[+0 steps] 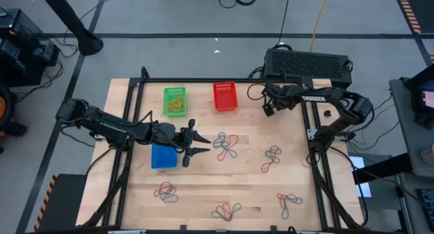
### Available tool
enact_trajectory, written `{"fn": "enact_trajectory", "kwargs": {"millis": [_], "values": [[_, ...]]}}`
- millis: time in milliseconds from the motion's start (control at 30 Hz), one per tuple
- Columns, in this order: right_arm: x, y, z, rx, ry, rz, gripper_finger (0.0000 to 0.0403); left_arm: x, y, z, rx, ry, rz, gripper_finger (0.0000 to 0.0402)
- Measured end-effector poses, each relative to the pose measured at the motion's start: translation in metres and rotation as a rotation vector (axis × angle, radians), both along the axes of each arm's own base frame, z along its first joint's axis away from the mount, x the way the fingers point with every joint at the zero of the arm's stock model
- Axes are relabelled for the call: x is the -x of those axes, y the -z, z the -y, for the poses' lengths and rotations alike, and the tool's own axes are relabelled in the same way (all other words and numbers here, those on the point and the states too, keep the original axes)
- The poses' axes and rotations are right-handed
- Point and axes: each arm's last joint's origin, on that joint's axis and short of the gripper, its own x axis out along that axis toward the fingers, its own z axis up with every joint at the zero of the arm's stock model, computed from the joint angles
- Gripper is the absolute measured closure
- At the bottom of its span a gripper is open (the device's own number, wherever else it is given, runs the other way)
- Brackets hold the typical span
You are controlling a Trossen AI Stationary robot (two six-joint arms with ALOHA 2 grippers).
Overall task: Sort rubber bands into baskets
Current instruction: Put the yellow rubber band into the green bin
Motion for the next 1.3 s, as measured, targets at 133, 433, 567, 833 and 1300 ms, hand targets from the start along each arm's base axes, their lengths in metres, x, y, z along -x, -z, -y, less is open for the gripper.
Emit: {"fn": "enact_trajectory", "kwargs": {"millis": [133,433,567,833,1300], "values": [[-0.003,-0.02,0.003,0.016,-0.016,0.007,0.04,0.0,0.0,0.0,0.0,-0.001,0.0,0.026],[0.005,-0.069,-0.006,0.075,-0.027,0.095,0.0401,0.0,0.001,0.0,-0.002,0.0,-0.006,0.026],[0.018,-0.09,-0.016,0.119,-0.026,0.151,0.0402,0.0,0.001,0.0,-0.002,0.001,-0.008,0.026],[0.041,-0.129,-0.043,0.134,-0.09,0.385,0.0402,0.0,0.001,0.0,-0.002,0.001,-0.007,0.026],[0.049,-0.127,-0.07,0.073,-0.125,0.446,0.0399,0.0,0.0,0.0,0.001,0.002,0.004,0.026]]}}
